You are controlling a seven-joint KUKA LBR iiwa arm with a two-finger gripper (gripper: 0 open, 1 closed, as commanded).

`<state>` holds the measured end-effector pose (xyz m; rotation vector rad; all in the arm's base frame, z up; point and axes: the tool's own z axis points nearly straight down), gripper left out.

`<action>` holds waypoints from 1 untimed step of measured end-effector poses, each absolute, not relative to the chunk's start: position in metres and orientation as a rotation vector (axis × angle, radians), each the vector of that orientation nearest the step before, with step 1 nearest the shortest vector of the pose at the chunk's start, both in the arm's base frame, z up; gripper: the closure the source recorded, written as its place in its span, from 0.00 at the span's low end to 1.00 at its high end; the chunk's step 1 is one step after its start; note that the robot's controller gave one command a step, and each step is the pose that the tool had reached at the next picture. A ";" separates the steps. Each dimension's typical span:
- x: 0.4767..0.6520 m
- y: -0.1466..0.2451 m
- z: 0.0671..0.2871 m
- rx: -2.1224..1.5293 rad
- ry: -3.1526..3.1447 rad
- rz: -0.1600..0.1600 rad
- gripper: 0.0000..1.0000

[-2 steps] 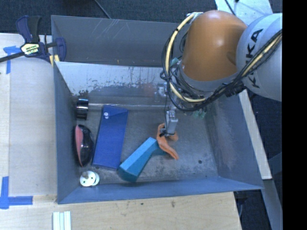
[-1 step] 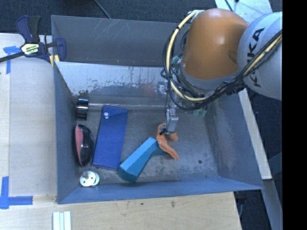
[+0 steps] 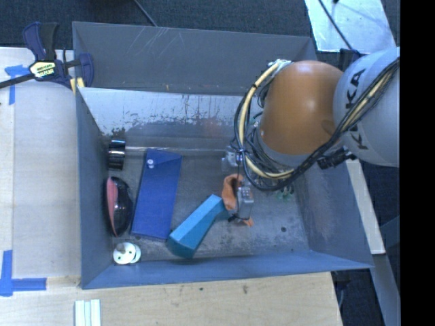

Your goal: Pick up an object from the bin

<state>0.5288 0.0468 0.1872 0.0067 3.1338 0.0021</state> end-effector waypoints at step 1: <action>0.529 0.057 0.158 0.048 3.142 0.000 0.00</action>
Offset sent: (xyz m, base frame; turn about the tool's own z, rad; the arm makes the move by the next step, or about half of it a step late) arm 0.0156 0.0051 -0.0800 -0.0733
